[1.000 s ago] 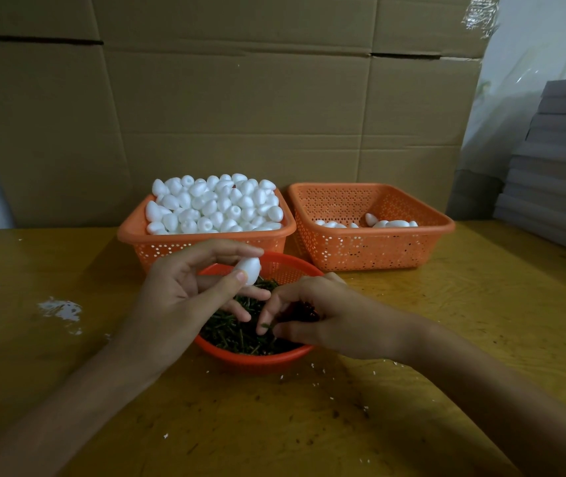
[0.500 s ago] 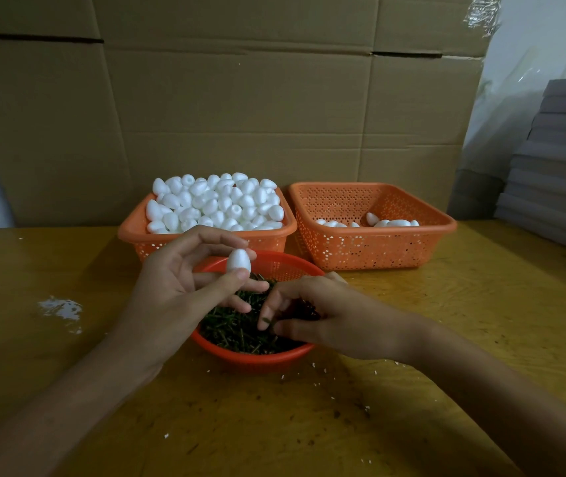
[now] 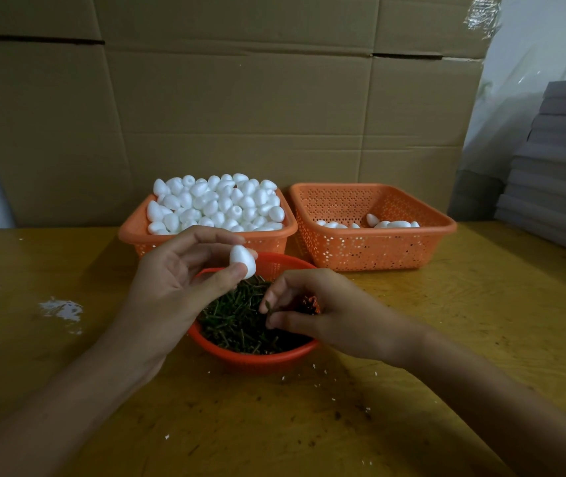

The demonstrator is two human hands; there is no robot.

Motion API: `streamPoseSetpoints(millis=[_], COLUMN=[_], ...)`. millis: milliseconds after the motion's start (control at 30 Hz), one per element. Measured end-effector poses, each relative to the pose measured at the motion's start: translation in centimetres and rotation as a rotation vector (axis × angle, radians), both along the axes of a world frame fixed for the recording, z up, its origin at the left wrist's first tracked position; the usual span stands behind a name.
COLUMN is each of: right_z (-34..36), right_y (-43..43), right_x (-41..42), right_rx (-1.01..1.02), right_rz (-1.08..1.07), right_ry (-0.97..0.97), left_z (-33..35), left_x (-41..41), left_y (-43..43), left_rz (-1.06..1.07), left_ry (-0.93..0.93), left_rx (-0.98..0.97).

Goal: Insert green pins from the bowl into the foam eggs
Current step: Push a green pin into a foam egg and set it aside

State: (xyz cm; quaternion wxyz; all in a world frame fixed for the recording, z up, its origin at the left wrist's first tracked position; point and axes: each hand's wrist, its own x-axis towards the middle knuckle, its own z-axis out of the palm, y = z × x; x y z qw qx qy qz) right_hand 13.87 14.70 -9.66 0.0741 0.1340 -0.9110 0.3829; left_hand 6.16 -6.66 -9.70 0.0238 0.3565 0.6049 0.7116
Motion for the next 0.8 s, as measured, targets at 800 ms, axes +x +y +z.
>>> streamPoseSetpoints(millis=[800], right_z=[-1.1], right_y=[-1.6], right_x=[0.1], right_rx=[-0.272], right_rz=[-0.216], right_ry=[0.337], left_z=[-0.1], left_x=[-0.2], left_y=[-0.1], left_rz=[0.021], left_ry=[-0.068], left_rx=[0.057])
